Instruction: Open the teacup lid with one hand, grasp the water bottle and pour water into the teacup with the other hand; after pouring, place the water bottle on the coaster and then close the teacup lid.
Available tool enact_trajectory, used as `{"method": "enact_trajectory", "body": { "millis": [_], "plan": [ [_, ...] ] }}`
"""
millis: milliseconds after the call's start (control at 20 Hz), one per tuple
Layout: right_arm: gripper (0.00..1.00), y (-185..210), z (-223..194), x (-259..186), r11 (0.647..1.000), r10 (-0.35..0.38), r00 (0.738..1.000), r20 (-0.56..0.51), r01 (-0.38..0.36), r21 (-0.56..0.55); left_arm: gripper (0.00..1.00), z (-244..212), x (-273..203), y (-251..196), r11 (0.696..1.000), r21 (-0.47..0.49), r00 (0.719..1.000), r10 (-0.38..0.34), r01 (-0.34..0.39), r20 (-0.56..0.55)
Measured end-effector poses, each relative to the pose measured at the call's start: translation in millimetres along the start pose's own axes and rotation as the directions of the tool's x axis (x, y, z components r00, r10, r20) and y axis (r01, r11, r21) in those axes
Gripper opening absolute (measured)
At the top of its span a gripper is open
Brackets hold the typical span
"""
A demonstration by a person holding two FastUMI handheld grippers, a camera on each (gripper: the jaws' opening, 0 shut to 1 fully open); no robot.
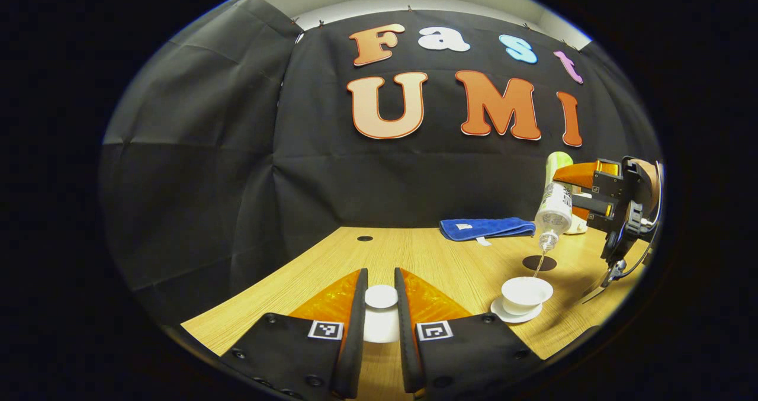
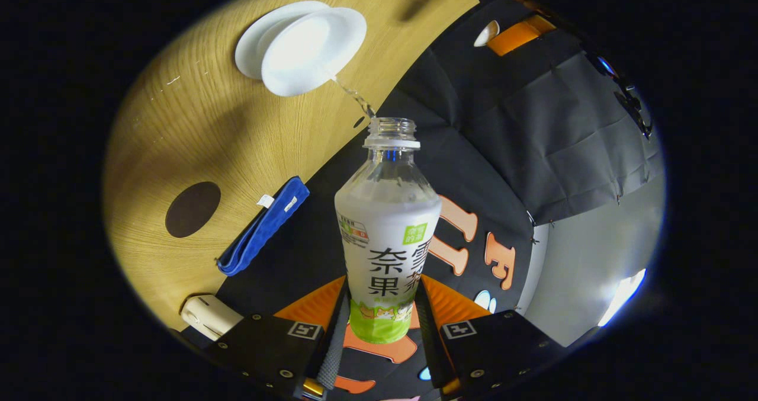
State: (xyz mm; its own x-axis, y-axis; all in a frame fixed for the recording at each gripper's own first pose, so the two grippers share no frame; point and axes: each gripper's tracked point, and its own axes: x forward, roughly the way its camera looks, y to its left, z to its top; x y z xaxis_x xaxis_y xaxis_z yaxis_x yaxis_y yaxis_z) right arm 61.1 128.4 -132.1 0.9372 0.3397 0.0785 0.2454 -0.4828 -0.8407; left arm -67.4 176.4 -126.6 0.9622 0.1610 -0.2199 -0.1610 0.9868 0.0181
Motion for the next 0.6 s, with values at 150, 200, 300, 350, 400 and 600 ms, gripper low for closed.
{"method": "enact_trajectory", "body": {
  "millis": [150, 200, 300, 350, 400, 600],
  "plan": [
    [0.59, -0.2, 6.8, -3.6, 1.000, -0.008, 1.000, 0.024, 0.009, -0.022, 0.31, -0.1, -0.4, -0.6, 1.000, 0.003, 1.000, -0.004, 0.004, -0.004],
    [0.59, 2.2, 9.8, -5.9, 1.000, 0.001, 0.999, 0.035, 0.000, -0.021, 0.31, 0.0, -0.1, -0.8, 1.000, 0.004, 1.000, -0.004, 0.004, -0.006],
    [0.59, 9.1, 22.0, -9.0, 1.000, 0.028, 0.998, 0.049, -0.029, 0.001, 0.31, 1.2, -1.0, -0.4, 1.000, 0.010, 1.000, 0.000, 0.000, -0.004],
    [0.60, 10.8, 29.1, -6.9, 0.999, 0.031, 0.998, 0.059, -0.032, 0.004, 0.31, 0.7, -0.9, -0.7, 1.000, 0.014, 1.000, 0.000, 0.000, -0.004],
    [0.59, 13.2, 33.6, -7.6, 0.999, 0.038, 0.997, 0.066, -0.038, 0.008, 0.31, 0.5, -0.9, -1.5, 1.000, 0.016, 1.000, -0.002, 0.002, -0.007],
    [0.59, 40.4, 43.7, -15.0, 0.981, 0.135, 0.988, 0.074, -0.144, 0.133, 0.31, 0.4, -1.7, -2.6, 1.000, 0.020, 1.000, -0.019, 0.019, -0.017]
  ]
}}
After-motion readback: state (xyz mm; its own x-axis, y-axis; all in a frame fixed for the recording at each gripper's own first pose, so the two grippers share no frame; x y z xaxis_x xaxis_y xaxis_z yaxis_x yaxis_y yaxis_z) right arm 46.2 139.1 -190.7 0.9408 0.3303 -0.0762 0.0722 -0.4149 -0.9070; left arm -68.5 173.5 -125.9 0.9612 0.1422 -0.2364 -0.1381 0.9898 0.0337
